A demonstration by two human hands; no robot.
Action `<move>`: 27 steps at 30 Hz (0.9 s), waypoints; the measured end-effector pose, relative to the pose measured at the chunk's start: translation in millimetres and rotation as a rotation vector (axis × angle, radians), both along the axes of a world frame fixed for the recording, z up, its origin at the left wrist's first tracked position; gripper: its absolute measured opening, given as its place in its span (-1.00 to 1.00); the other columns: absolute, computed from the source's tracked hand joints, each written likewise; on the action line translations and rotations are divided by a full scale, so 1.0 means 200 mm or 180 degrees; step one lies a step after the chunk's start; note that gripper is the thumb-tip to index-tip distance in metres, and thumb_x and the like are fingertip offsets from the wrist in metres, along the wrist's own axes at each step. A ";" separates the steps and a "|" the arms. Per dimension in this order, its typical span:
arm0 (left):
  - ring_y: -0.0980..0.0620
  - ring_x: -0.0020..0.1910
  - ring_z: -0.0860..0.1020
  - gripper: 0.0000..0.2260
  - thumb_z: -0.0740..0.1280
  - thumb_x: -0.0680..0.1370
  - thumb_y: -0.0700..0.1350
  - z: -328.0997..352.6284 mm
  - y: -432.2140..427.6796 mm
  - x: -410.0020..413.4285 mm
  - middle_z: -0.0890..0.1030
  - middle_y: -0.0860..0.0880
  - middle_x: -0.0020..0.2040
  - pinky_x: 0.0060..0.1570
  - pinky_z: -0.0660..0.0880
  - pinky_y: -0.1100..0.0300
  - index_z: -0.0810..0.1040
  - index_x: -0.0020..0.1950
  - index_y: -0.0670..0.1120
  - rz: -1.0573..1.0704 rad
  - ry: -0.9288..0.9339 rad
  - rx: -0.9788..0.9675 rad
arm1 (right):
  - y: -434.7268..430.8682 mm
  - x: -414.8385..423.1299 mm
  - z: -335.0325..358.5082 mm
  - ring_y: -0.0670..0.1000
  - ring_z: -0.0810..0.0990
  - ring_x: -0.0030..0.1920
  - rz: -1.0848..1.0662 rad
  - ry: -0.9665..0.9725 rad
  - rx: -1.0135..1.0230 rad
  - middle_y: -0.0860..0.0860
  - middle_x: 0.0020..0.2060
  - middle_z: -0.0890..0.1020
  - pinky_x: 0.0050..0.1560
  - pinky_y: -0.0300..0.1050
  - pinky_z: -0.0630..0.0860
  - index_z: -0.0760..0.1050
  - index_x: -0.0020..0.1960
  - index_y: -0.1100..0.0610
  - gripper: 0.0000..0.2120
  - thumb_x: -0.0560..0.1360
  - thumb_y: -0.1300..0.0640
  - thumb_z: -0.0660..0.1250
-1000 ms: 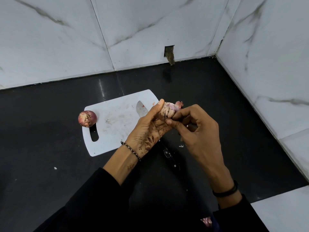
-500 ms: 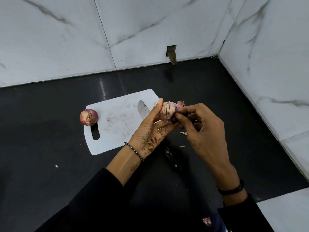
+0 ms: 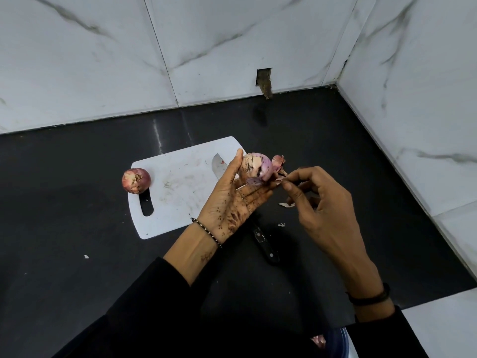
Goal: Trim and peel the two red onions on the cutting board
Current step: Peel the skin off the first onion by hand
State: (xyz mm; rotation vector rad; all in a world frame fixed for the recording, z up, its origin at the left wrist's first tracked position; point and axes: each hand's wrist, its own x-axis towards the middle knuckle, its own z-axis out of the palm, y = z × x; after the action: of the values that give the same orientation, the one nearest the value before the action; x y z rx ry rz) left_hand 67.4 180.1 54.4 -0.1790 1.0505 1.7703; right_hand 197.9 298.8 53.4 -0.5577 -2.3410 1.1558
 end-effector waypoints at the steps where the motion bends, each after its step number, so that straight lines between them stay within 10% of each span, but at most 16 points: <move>1: -0.06 -0.02 0.68 -0.46 0.27 0.56 0.21 0.00 0.00 0.00 0.68 -0.20 0.07 0.03 0.63 0.14 0.55 0.28 -0.22 -0.0004 -0.0014 0.0001 | 0.01 0.00 0.00 -0.13 0.63 -0.09 -0.0054 -0.0007 -0.0016 -0.14 -0.04 0.59 -0.10 -0.15 0.61 0.53 0.08 -0.01 -0.89 0.55 0.10 0.36; 6: -0.07 0.01 0.68 -0.39 0.25 0.55 0.26 -0.01 -0.01 -0.01 0.66 -0.21 0.14 0.04 0.62 0.14 0.52 0.35 -0.22 -0.0040 -0.0038 -0.0010 | 0.02 0.01 0.00 -0.10 0.63 -0.07 -0.0358 0.0006 -0.0083 -0.12 -0.04 0.61 -0.10 -0.01 0.64 0.52 0.07 -0.06 -0.88 0.54 0.02 0.32; 15: -0.10 0.18 0.63 -0.44 0.23 0.56 0.25 -0.02 0.00 0.01 0.65 -0.19 0.19 0.10 0.61 0.12 0.52 0.34 -0.16 -0.0074 0.0256 -0.0220 | -0.02 -0.04 -0.03 -0.25 0.58 -0.01 -0.0351 -0.0006 0.0263 -0.20 -0.04 0.61 -0.09 -0.47 0.45 0.63 0.13 0.03 -0.84 0.56 0.05 0.39; 27: -0.03 0.02 0.67 -0.47 0.30 0.55 0.21 0.01 0.01 0.03 0.69 -0.15 0.04 0.08 0.61 0.10 0.53 0.34 -0.16 -0.0101 0.0510 -0.0237 | -0.03 -0.06 -0.02 -0.23 0.56 -0.13 -0.0258 -0.0072 0.0821 -0.20 -0.07 0.59 -0.18 -0.36 0.50 0.62 0.09 0.01 -0.69 0.51 -0.18 0.36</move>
State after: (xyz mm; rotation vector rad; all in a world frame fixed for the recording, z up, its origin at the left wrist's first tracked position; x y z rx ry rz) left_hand 72.8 181.9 56.1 -0.0665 1.2284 1.7403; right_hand 186.0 293.7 48.9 -0.5685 -2.4134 0.7988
